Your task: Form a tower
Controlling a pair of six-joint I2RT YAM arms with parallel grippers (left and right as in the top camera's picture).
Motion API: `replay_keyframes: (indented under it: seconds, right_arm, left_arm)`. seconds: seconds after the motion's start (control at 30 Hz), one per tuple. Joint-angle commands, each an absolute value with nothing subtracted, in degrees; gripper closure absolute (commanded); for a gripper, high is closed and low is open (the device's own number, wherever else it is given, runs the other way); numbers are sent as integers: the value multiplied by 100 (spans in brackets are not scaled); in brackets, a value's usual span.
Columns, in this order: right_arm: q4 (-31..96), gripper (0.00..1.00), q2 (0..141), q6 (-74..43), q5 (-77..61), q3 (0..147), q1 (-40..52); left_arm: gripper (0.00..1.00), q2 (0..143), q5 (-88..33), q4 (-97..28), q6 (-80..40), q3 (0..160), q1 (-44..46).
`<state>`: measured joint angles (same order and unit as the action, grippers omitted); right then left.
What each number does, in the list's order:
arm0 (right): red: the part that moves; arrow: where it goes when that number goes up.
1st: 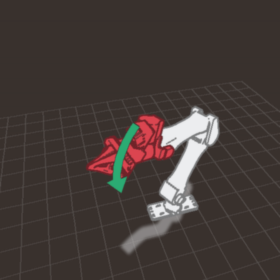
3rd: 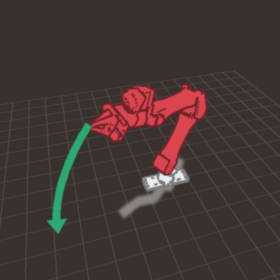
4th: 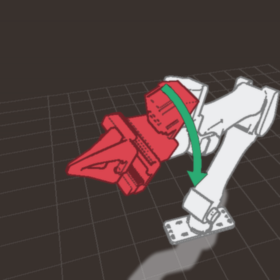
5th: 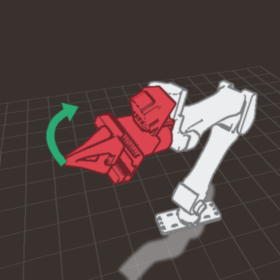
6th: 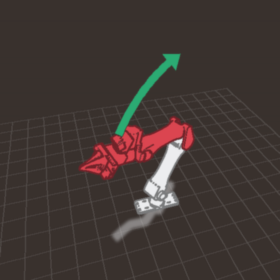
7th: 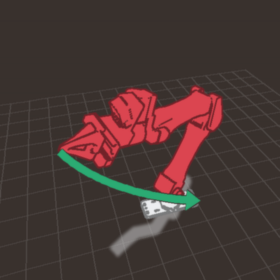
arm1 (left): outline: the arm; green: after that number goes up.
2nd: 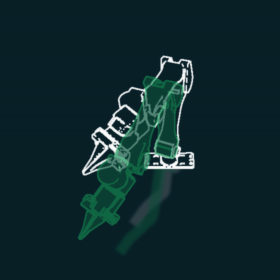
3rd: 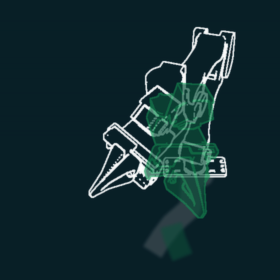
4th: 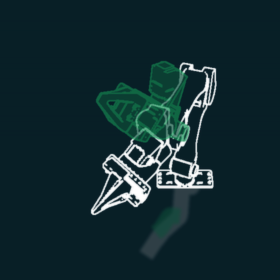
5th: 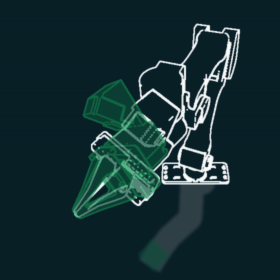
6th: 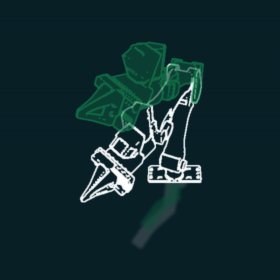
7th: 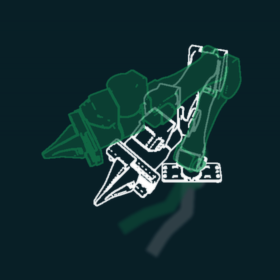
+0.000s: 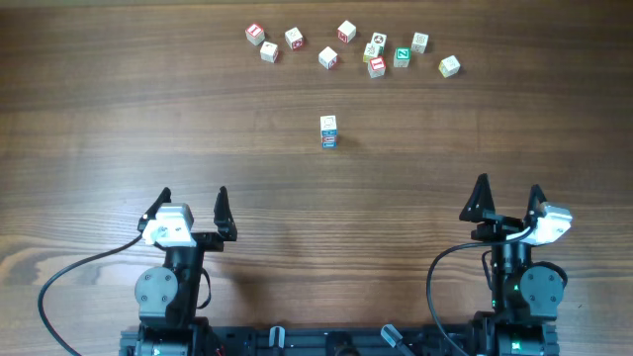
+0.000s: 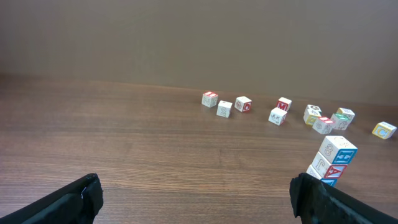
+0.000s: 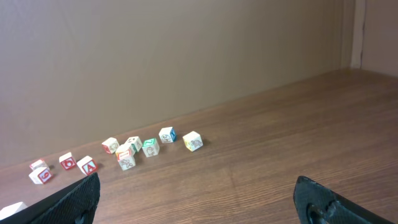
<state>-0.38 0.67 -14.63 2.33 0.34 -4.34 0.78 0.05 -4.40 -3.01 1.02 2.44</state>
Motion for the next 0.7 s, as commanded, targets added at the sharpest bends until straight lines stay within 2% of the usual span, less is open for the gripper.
replay_keyframes:
  seconds: [0.0,0.27,0.4,0.67]
  right_arm:
    - [-47,0,27,-1352,91,30,-458]
    - [-27,0,27,-1343,-189,30,-298]
    - [-40,0,64,-130,-720,30,-67]
    - [-45,0,200,-152,-735,30,-64]
  left_arm:
    - [0,16,-58,-427,-172,32,196]
    - [0,16,-58,-427,-172,32,196]
    - [0,16,-58,-425,-172,32,196]
    - [0,16,-60,-425,-172,32,196]
